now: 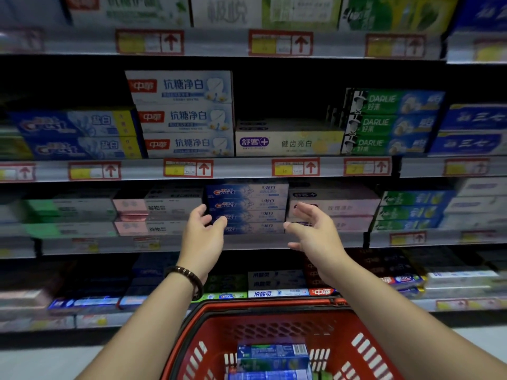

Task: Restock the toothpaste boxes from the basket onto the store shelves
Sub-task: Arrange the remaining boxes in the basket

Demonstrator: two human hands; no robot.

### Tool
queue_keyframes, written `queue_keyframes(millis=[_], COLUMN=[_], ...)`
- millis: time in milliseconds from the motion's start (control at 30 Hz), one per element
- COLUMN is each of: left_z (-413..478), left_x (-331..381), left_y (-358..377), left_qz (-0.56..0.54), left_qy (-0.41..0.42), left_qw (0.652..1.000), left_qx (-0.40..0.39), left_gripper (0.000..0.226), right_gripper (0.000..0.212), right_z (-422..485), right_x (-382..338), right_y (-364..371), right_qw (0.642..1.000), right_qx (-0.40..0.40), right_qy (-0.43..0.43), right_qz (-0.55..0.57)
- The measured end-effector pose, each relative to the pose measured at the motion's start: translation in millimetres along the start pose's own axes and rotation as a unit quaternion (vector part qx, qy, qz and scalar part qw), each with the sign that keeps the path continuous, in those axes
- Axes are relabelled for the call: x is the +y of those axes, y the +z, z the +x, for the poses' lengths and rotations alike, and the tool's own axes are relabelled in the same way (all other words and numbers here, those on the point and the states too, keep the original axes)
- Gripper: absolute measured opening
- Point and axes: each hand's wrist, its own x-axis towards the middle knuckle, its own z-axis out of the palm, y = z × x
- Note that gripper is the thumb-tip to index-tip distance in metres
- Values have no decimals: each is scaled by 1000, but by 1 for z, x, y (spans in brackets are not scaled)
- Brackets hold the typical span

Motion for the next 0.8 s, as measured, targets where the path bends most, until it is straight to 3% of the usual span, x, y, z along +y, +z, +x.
queue_keyframes(millis=[800], left_z=[-91], left_x=[-17], left_y=[6], left_qz=[19], left_qy=[-18], left_qw=[998], left_qx=[-55], left_gripper=[49], right_gripper=[48], right_z=[-88], right_x=[9], right_y=[-34], right_qw=[999], right_qx=[-39], right_qy=[34], right_qz=[17])
